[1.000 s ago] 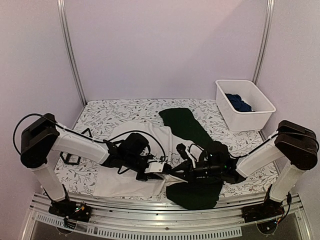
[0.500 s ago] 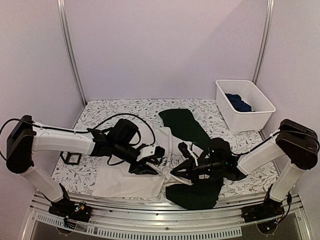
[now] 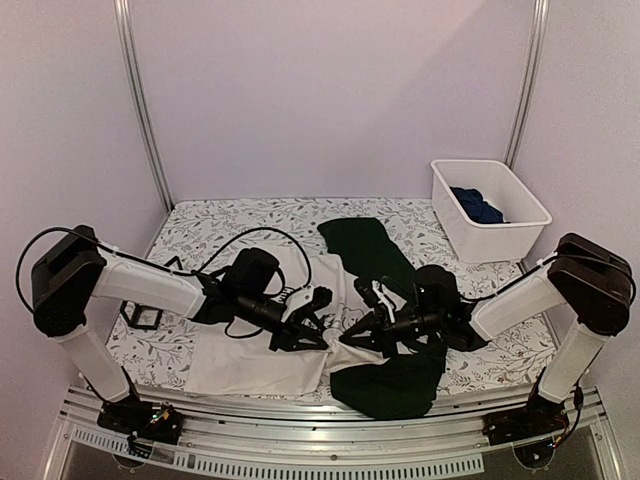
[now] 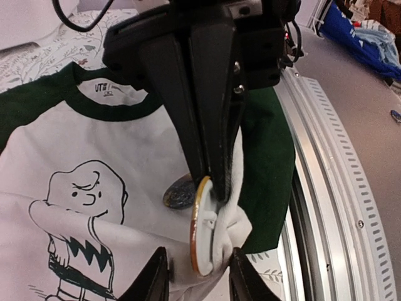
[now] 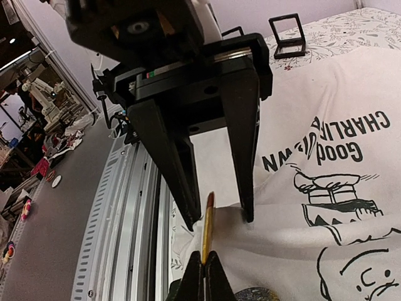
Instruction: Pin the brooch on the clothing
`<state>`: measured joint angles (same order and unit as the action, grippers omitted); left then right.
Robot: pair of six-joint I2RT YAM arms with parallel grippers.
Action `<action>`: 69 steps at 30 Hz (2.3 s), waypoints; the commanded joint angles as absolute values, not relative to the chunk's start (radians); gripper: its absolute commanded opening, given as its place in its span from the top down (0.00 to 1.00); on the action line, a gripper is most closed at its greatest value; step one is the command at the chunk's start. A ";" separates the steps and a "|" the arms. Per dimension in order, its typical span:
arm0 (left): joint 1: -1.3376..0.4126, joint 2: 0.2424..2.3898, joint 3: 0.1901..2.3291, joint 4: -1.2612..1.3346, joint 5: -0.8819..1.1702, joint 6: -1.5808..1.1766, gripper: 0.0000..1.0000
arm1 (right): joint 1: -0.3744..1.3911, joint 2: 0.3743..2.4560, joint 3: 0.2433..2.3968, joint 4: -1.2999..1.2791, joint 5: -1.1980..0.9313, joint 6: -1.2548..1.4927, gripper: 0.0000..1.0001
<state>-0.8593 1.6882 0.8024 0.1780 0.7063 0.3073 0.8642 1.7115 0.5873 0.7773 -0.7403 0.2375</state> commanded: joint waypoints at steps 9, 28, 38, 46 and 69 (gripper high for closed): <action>-0.825 1.704 0.784 0.288 0.820 0.241 1.00 | 0.846 1.741 0.620 0.784 -0.785 0.236 1.00; -0.828 1.697 0.747 0.407 0.769 0.129 1.00 | 0.888 1.756 0.474 1.111 -0.604 0.166 0.50; -0.833 1.707 0.725 0.465 0.762 0.106 1.00 | 0.894 1.869 0.510 1.227 -0.578 0.205 0.59; -0.834 1.713 0.716 0.486 0.764 0.102 1.00 | 0.896 1.911 0.547 1.242 -0.599 0.219 0.60; -0.842 1.710 0.718 0.466 0.765 0.162 1.00 | 0.856 1.940 0.580 1.207 -0.591 0.326 0.82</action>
